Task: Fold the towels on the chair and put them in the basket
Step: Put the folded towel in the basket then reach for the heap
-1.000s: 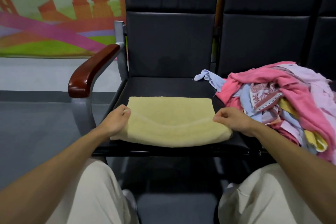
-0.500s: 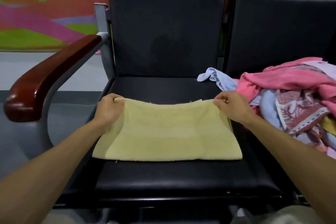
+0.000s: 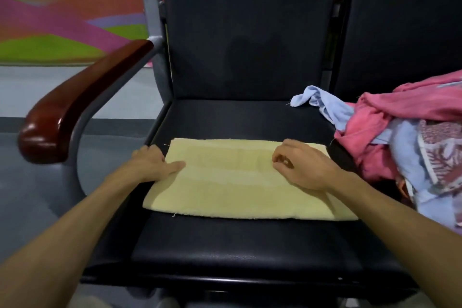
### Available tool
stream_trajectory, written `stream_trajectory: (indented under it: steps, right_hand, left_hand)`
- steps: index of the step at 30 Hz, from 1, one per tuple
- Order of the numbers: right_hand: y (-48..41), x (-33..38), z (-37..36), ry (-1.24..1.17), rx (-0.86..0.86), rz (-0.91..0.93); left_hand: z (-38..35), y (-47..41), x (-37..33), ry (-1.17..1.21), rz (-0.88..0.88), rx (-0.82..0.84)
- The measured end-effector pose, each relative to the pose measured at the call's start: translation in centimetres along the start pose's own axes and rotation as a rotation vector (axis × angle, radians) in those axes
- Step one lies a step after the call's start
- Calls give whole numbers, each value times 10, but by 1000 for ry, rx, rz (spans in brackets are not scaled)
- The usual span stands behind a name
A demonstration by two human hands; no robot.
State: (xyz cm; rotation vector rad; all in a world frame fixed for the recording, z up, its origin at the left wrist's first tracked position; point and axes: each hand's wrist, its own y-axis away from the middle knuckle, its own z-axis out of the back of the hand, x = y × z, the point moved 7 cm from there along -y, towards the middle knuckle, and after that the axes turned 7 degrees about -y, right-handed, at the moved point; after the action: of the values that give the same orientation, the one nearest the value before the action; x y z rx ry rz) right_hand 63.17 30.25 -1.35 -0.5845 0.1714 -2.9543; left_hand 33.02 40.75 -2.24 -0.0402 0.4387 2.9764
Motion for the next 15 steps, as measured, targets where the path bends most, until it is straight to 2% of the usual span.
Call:
stream_trajectory:
  steps: [2,7,12,15]
  right_hand:
    - [3,8,-7,-26,25,7]
    - [15,16,-14,-4,74,-52]
    - [25,19,-5,-96,63,-129]
    - [32,6,15,-221,-51,-191]
  left_hand:
    - [-3,9,-3,-20,-12,63]
    - [-2,32,0,233,50,85]
    - [10,63,-25,1030,28,193]
    - [19,78,-58,1313,-8,188]
